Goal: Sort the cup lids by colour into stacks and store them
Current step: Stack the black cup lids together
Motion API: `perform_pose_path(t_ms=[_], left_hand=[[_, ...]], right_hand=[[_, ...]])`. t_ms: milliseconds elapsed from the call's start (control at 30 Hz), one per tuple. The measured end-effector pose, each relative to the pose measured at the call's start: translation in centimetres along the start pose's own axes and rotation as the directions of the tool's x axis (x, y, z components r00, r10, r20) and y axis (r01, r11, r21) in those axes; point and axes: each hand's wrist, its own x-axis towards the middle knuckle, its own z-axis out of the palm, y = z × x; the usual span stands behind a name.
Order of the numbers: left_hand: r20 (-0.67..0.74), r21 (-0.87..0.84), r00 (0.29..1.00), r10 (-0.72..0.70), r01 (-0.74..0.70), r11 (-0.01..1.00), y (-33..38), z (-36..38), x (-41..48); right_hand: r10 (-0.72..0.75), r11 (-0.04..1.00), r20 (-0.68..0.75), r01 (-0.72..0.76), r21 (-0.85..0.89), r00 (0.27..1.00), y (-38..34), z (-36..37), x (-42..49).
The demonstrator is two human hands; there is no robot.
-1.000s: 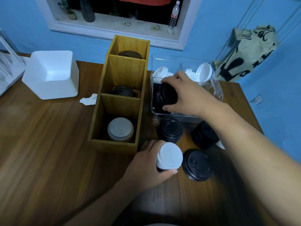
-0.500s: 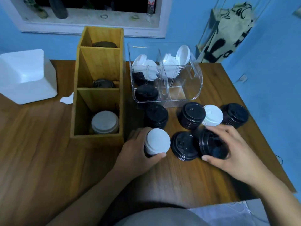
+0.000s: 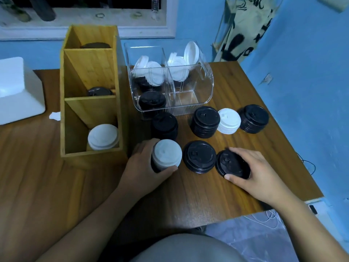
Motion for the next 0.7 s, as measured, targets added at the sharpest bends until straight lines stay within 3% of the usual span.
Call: perform_pose_path(t_ms=[133,233,333,433,700], left_hand=[[0.005,0.005,1.000,0.006,-0.006,1.000,0.1,0.0,0.0],[0.008,0.006,1.000,0.005,-0.005,1.000,0.0,-0.1,0.0],[0.011,0.006,1.000,0.006,-0.006,1.000,0.0,0.0,0.0],[0.012,0.009,1.000,0.010,-0.010,1.000,0.1,0.0,0.0],[0.003,0.022,1.000,-0.001,0.001,1.000,0.2,0.0,0.0]], right_hand=[[-0.008,0.998,-0.078,0.014,0.066,0.997,-0.4,-1.6,0.0],[-0.106,0.986,-0.115,0.119,0.113,0.988,-2.0,-2.3,1.4],[-0.236,0.969,-0.005,0.236,0.076,0.972,-4.5,-0.8,3.1],[-0.265,0.964,0.099,0.263,0.027,0.959,-5.6,1.2,4.6],[-0.235,0.972,0.120,0.237,-0.002,0.965,-7.1,2.9,5.2]])
